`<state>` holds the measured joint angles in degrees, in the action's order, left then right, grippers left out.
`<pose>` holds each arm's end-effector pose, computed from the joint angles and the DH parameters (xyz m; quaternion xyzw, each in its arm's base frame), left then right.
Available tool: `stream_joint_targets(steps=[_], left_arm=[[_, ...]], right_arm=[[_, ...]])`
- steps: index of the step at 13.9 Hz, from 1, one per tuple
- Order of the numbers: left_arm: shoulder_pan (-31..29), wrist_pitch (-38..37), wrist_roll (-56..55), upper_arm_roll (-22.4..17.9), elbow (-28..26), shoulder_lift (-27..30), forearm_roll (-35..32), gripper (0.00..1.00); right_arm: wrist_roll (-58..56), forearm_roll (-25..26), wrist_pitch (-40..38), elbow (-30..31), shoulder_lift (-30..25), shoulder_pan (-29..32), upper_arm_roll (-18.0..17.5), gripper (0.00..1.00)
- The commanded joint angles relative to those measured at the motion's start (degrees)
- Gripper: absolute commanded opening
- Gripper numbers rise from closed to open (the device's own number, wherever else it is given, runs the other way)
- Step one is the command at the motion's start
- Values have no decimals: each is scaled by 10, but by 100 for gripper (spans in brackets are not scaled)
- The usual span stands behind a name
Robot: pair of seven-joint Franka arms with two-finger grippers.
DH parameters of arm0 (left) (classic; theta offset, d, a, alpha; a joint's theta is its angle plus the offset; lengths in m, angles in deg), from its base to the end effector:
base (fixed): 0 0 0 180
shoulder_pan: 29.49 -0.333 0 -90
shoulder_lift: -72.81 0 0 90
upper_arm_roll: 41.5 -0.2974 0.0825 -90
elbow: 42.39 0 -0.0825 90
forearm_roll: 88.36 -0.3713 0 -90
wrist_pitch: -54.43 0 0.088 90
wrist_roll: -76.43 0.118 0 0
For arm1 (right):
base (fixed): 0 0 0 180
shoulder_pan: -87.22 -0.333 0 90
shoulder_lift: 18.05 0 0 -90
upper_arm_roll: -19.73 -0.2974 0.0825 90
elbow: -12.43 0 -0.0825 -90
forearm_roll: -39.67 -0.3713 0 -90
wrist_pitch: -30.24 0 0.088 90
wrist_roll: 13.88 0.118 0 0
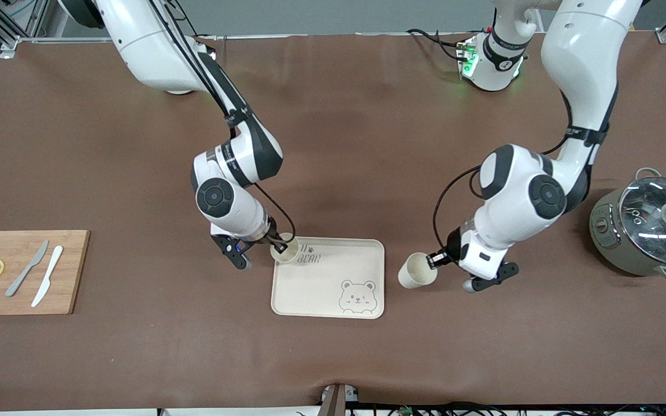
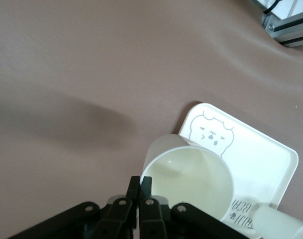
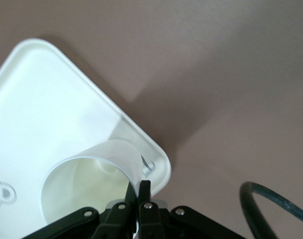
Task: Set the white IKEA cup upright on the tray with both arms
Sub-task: 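Carry both cups over the white tray with both grippers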
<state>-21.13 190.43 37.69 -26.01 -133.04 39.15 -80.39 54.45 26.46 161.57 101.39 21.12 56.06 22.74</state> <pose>0.6473 -0.2597 0.3086 0.9656 0.2007 0.0286 0.1631 0.6026 0.3359 0.2351 -0.9111 0.4047 0.0346 0.0696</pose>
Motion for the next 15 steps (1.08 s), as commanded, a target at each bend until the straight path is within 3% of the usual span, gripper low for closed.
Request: stream_joint_targets(steps=[1,9,10,11,12,13,15], left_arm=[[17,23,-50,-5,25,-25,-28,0],[69,81,-118,-10,25,-55,-35,0],[77,81,-132,-20,25,-58,-43,0],[90,81,-145,-24,25,-64,-53,0],[101,81,-156,-32,24,-66,-66,0],[104,81,-164,-40,23,-67,-80,0],[118,81,-175,-41,23,-78,-88,0]], right_arm=[[15,-7,-4,-43,21,4,2,0],[14,-4,-5,-47,36,-1,2,0],[14,-7,-7,-47,36,0,2,6],[14,-8,-9,-47,35,0,2,54],[14,-9,-11,-47,35,0,2,72],[13,-3,-11,-47,35,-1,2,100],[7,19,-12,-48,33,-9,2,100]])
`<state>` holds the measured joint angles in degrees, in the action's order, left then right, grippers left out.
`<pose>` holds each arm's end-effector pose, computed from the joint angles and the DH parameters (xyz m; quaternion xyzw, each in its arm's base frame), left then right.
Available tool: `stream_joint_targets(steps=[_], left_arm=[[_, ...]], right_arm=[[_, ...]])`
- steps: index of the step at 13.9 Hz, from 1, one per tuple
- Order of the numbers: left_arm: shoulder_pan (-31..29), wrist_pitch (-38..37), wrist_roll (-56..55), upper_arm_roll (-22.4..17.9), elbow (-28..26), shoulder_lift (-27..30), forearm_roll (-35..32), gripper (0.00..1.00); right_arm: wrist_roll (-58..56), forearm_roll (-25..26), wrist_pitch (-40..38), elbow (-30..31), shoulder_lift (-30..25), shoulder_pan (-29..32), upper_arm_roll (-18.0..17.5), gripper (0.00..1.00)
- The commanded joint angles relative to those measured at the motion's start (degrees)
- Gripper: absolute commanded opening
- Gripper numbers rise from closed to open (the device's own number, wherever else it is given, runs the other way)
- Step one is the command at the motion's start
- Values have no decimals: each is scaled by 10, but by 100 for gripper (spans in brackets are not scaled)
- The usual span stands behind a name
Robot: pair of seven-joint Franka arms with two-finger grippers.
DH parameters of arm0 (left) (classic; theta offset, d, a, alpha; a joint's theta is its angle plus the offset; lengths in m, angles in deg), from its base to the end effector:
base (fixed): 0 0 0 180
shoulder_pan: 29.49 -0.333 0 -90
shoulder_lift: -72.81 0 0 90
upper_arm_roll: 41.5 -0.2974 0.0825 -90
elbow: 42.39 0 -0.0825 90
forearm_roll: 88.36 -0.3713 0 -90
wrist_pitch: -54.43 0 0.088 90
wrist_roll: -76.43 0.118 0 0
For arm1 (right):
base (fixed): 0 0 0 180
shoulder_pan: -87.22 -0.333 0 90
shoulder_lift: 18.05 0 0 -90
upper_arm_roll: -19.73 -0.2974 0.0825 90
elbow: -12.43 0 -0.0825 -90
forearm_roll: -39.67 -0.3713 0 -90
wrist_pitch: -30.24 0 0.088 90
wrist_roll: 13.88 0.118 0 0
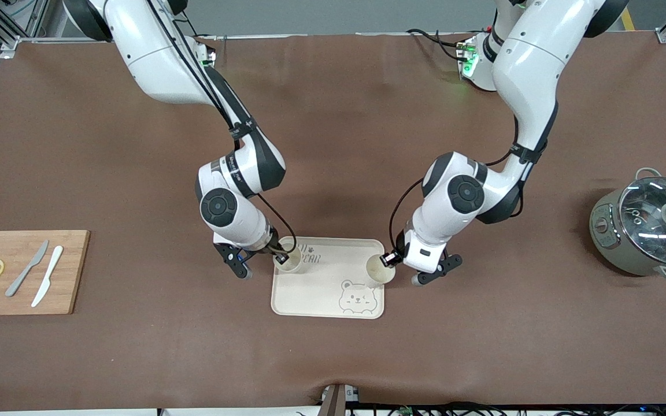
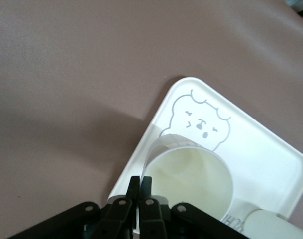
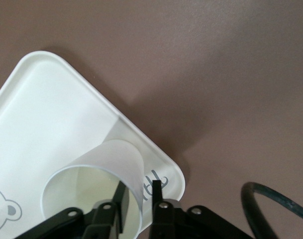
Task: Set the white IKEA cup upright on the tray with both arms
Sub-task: 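Lower both cups upright onto the tray and open both grippers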
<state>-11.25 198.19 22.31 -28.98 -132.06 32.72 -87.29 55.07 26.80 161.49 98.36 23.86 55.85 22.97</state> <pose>0.6201 -0.3414 0.2493 0.9595 0.2397 0.0461 0.1405 0.6105 0.3410 0.2250 -0.9105 0.4066 0.0305 0.0681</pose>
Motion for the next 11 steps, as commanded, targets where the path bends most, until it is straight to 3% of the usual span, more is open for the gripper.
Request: stream_joint_targets(steps=[1,3,5,6,8,11], left_arm=[[27,3,-30,-13,14,-20,-19,0],[28,3,-34,-14,14,-21,-19,0],[32,3,-34,-14,14,-22,-19,0],[32,3,-34,-14,14,-22,-19,12],[24,3,-27,-14,16,-19,-20,100],[23,1,-26,-22,40,-15,-32,100]], right_arm=[[0,23,-12,-24,4,-7,0,100],[1,28,-53,-59,0,-10,0,100],[0,28,-149,-108,-3,-2,1,100],[0,29,-200,-130,-5,1,4,100],[0,43,-272,-144,-33,2,12,100],[-21,48,-329,-124,-87,11,40,100]])
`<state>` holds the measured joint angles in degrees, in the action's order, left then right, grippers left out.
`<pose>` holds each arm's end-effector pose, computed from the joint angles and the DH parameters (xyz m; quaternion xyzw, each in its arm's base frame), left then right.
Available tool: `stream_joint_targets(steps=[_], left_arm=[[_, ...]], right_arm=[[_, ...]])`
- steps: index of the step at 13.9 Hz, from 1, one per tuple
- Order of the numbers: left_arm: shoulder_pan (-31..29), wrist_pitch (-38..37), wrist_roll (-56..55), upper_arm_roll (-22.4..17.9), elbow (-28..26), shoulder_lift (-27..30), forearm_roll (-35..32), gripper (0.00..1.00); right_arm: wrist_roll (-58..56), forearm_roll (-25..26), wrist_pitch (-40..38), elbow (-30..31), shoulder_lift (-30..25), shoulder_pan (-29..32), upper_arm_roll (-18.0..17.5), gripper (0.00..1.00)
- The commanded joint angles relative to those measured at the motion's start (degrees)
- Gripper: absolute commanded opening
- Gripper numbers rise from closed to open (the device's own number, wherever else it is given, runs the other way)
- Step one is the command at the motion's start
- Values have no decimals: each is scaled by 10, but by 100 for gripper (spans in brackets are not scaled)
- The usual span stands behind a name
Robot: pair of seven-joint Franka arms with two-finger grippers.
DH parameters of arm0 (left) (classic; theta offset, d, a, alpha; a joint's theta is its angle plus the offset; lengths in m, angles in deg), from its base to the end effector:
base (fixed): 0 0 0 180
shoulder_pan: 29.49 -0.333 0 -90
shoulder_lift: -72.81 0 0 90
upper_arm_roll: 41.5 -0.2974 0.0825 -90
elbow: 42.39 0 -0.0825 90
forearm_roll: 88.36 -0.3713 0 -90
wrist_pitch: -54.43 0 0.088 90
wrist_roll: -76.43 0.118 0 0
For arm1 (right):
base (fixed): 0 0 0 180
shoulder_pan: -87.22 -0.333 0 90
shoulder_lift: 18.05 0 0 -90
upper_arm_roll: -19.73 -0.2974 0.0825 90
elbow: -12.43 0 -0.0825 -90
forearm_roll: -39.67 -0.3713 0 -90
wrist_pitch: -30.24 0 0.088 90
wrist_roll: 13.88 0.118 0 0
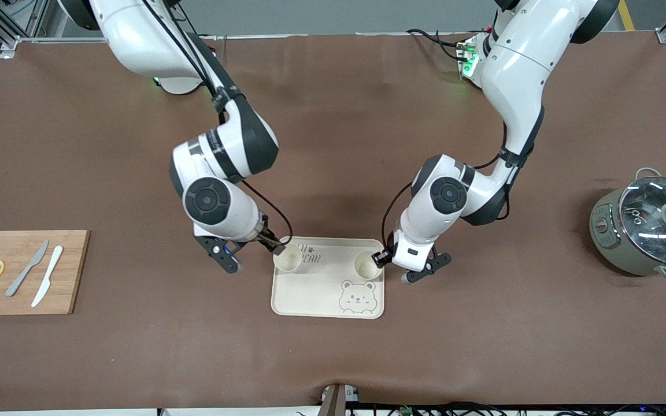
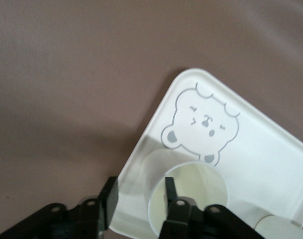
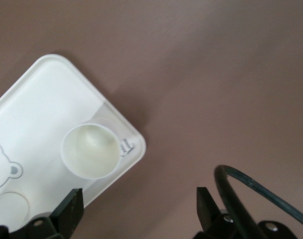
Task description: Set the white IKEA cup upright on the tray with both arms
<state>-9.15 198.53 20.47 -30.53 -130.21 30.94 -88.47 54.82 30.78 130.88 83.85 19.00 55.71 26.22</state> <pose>0.6213 -0.3516 0.2407 0.9596 0.2418 0.0540 0.1335 0.6152 0.3232 0.3546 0.9215 -0.3804 -0.0748 0.0208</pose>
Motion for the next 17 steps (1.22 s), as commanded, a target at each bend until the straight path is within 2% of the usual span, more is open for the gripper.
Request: stream_joint_targets(steps=[1,5,7,10,12,14,17], left_arm=[[0,-3,-6,-7,22,9,-20,100],[-35,-8,11,-6,22,49,-25,100],[-51,-39,23,-6,23,74,-25,100],[-79,-80,54,-4,24,114,-24,100],[-103,-117,80,-4,24,143,-24,100],[-129,-153,119,-4,24,171,-24,100],[-174,-207,189,-4,24,206,-24,100]], right_arm=[[-40,8,-27,28,-56,21,7,100],[-216,7,-19,177,-194,82,7,100],[-286,9,-4,255,-269,102,8,100],[-377,41,-5,320,-350,135,9,100],[-466,49,-12,327,-376,172,9,100],[-579,50,-26,320,-382,216,9,100],[-689,50,-44,291,-382,286,9,100]])
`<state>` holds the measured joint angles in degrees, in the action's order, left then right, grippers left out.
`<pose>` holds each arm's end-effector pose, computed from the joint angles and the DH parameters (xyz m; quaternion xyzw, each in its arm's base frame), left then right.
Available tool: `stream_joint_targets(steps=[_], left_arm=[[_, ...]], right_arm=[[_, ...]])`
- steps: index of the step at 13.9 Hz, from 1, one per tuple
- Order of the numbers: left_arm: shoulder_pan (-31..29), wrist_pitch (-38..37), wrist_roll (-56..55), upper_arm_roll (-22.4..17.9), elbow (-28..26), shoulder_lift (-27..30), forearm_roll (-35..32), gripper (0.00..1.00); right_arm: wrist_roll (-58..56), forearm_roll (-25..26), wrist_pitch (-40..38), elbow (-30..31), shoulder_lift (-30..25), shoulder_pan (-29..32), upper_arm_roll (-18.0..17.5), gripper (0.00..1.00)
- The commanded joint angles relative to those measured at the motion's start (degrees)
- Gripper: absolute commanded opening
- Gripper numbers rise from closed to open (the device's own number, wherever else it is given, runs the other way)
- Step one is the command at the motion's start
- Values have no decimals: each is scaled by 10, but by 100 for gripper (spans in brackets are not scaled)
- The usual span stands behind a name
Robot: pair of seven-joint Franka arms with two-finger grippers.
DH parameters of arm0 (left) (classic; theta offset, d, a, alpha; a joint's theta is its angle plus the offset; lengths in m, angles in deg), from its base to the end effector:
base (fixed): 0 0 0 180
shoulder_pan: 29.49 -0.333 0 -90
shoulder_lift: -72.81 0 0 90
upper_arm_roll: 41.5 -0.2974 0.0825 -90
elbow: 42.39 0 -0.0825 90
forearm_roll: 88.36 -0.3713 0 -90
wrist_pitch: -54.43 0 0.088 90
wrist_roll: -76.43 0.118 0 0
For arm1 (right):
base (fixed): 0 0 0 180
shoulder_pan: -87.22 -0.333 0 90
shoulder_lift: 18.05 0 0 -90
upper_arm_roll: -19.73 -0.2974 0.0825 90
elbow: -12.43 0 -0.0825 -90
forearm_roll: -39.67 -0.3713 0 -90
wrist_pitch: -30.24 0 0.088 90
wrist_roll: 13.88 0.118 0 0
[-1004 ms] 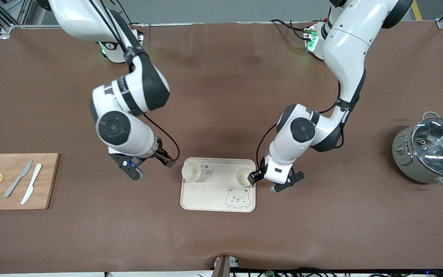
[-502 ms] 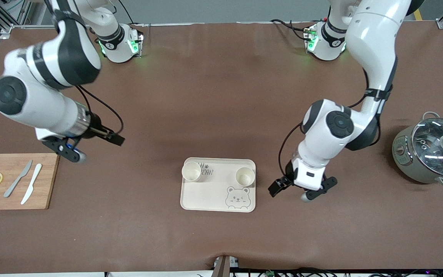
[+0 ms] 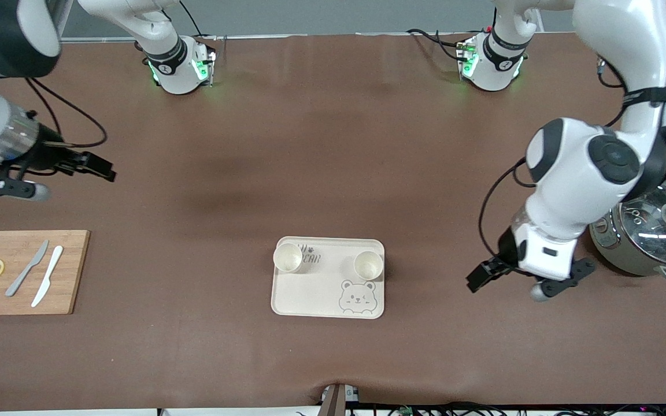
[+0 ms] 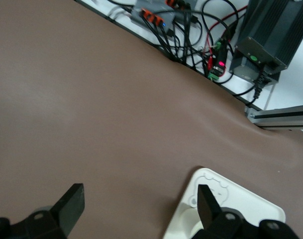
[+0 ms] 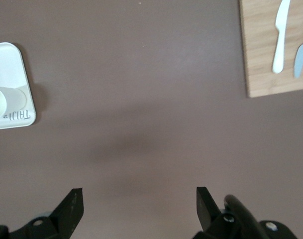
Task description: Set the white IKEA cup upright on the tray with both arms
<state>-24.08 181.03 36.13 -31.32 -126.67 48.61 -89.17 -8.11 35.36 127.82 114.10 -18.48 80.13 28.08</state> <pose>0.6746 -0.1677 0.4500 0.9615 0.2210 0.1286 0.1002 0.5409 -0.0042 0.5164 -0.9965 0.0674 0.0334 0.0364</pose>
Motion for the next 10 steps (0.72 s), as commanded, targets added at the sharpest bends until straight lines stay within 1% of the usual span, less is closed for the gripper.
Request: stream_joint_targets(steps=[1,2,3,5,7,9,10], left_arm=[[-41,-53,64,4,-12,42,-17,100],[-57,-74,98,4,-12,54,-17,100],[-77,-93,134,4,-12,67,-17,100],[-115,-127,207,4,-12,89,-16,100],[-154,-159,269,4,-12,112,-10,100],[-188,-173,317,5,-12,124,-10,100],[-200,-184,339,5,-12,129,-10,100]], right_arm=[[-110,4,-24,-33,-4,66,-10,100],[-162,6,-40,-58,-3,81,-10,100],[-189,11,-60,-83,-3,95,-10,100],[-193,33,-107,-128,-2,104,-10,100],[-188,35,-164,-139,-8,103,-13,100],[-175,34,-173,-137,-17,97,-17,100],[-153,34,-175,-136,-18,96,-24,100]])
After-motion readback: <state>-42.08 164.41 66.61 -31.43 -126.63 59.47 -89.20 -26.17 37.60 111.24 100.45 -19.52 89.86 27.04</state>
